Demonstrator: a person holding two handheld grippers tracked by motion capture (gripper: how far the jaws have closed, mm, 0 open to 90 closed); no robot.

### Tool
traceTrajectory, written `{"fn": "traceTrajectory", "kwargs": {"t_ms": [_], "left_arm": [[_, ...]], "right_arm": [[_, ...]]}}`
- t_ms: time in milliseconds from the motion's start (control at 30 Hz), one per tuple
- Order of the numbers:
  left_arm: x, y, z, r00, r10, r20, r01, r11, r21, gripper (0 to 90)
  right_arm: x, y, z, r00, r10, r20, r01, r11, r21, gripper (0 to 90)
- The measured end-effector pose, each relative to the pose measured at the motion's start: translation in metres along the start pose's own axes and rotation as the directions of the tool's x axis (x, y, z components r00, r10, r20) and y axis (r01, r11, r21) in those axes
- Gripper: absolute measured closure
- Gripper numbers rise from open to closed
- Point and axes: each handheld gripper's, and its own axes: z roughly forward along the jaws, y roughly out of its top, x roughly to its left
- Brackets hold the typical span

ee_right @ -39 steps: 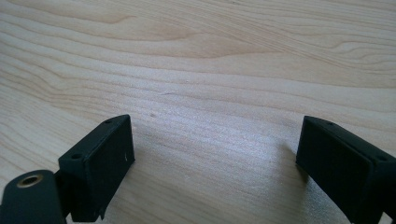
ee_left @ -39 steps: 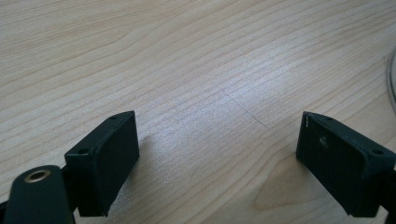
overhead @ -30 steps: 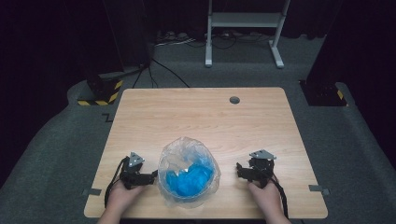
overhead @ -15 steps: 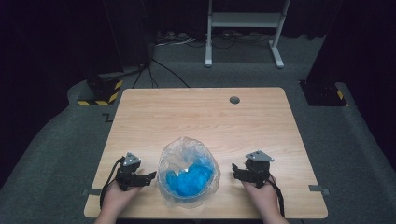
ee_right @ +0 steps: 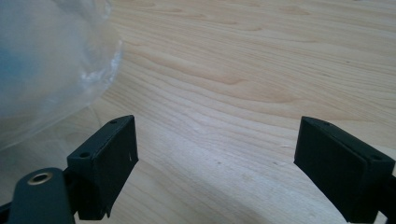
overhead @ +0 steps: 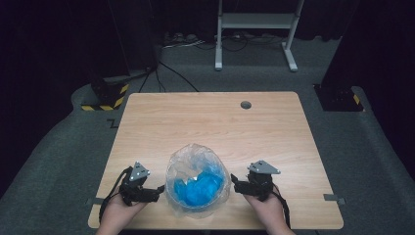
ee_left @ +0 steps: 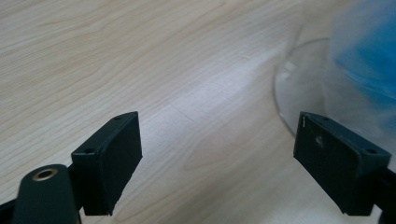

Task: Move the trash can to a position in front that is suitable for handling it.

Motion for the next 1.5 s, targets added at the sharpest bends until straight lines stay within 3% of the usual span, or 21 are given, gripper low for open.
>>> {"fn": "traceTrajectory", "kwargs": {"t_ms": [133, 267, 500, 800, 933, 1033, 1233, 1367, 1400, 1500], "left_arm": [[-0.007, 0.003, 0.001, 0.9995, 0.012, 0.03, -0.013, 0.9999, 0.011, 17.1], [-0.015, 0.007, 0.002, 0.9987, 0.045, 0.025, -0.045, 0.999, 0.008, 15.5], [-0.026, 0.016, 0.011, 0.9959, 0.08, 0.043, -0.08, 0.9968, 0.009, 17.5], [-0.04, 0.036, 0.033, 0.997, 0.064, 0.042, -0.064, 0.9978, -0.021, 19.8], [-0.046, 0.051, 0.05, 0.9989, 0.029, 0.037, -0.028, 0.9992, -0.03, 19.7], [-0.049, 0.057, 0.055, 0.9987, 0.039, 0.032, -0.038, 0.9987, -0.034, 17.9], [-0.047, 0.066, 0.058, 0.9961, 0.058, 0.065, -0.057, 0.998, -0.028, 16.8], [-0.037, 0.065, 0.05, 0.9955, 0.049, 0.081, -0.047, 0.9986, -0.025, 17.4], [-0.033, 0.064, 0.043, 0.9921, 0.049, 0.115, -0.045, 0.9985, -0.031, 18.1], [-0.034, 0.064, 0.038, 0.9874, 0.059, 0.147, -0.054, 0.9979, -0.035, 22.0]], "right_arm": [[0.008, 0.0, 0.001, 0.9996, -0.016, -0.025, 0.016, 1.0, 0.006, 13.5], [0.015, 0.001, 0.002, 0.9986, -0.031, -0.043, 0.031, 0.999, 0.01, 13.4], [0.019, -0.002, 0.001, 0.9971, -0.063, -0.041, 0.064, 0.998, 0.014, 15.2], [-0.002, -0.009, -0.01, 0.9994, -0.001, 0.034, 0.001, 1.0, 0.009, 15.7], [-0.017, -0.013, -0.015, 0.9947, 0.037, 0.096, -0.037, 0.999, 0.001, 16.0], [-0.024, -0.017, -0.02, 0.9915, 0.051, 0.12, -0.051, 0.999, 0.0, 15.2], [-0.03, -0.025, -0.034, 0.9888, 0.071, 0.131, -0.07, 0.997, -0.011, 15.0], [-0.029, -0.03, -0.043, 0.9916, 0.077, 0.104, -0.077, 0.997, -0.005, 15.0], [-0.028, -0.03, -0.045, 0.992, 0.084, 0.093, -0.084, 0.996, -0.007, 15.0], [-0.026, -0.029, -0.047, 0.9941, 0.072, 0.081, -0.071, 0.997, -0.014, 15.0]]}}
